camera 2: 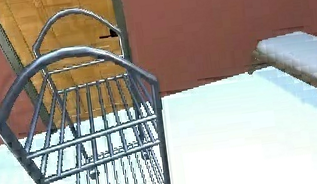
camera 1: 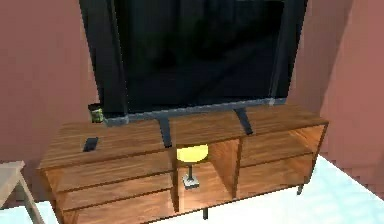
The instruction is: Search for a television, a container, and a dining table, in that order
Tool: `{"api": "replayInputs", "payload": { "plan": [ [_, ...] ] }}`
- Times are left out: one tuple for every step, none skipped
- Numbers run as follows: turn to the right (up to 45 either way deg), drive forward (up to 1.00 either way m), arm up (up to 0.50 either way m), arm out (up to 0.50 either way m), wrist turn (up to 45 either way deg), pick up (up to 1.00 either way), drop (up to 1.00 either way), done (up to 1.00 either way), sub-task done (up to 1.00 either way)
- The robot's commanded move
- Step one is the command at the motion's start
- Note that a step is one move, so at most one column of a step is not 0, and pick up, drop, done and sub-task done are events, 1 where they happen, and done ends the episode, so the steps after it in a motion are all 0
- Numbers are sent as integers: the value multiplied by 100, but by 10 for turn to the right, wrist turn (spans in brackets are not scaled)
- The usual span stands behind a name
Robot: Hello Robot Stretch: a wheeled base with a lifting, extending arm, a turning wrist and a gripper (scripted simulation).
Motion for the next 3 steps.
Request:
{"api": "replayInputs", "payload": {
  "plan": [
    [0, 0, 0, 0, 0, 0, 0, 0, 100],
    [-450, 0, 0, 0, 0, 0, 0, 0, 0],
    [-450, 0, 0, 0, 0, 0, 0, 0, 0]
  ]
}}
